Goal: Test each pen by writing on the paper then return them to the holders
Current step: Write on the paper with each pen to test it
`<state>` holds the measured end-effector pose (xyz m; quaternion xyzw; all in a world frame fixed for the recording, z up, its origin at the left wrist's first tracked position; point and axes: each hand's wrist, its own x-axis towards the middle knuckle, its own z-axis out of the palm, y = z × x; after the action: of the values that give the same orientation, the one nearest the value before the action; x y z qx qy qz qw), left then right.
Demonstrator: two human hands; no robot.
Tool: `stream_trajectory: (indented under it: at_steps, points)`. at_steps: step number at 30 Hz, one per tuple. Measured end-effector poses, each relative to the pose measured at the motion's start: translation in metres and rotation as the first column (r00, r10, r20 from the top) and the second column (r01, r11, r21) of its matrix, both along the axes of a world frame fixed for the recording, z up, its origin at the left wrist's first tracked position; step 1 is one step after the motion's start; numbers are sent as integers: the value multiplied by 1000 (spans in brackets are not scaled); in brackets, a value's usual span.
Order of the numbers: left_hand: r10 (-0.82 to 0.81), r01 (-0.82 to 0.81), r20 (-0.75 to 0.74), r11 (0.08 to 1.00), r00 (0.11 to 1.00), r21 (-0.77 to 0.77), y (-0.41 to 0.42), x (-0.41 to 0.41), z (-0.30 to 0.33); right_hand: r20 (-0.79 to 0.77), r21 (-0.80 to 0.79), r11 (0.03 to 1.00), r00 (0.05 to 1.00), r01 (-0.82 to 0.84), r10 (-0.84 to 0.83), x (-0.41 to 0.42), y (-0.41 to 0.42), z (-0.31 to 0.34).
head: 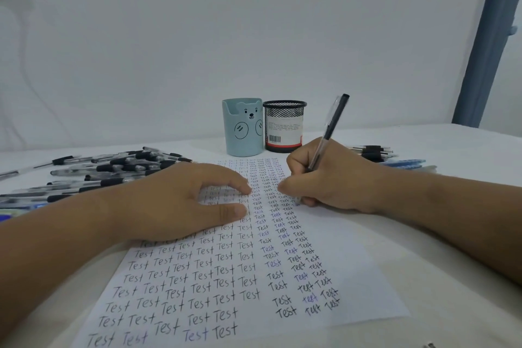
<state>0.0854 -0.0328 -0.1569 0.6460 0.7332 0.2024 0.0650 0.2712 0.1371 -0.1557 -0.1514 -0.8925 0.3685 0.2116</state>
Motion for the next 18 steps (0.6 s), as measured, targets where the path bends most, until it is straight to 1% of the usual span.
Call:
stream_trajectory:
  at_steps: [8, 14, 18]
  points:
    - [-3, 3, 26, 1000, 1000, 9, 0, 0, -1, 30, 52, 999, 1000, -3, 2, -1, -2, 2]
    - [5, -5, 41, 1000, 999, -1, 1, 1, 0, 22, 14, 1000, 1000, -8, 8, -1, -2, 1]
    - [9, -9, 36, 1000, 999, -12, 1, 1, 0, 27, 49, 999, 1000, -12, 11, -2, -2, 1]
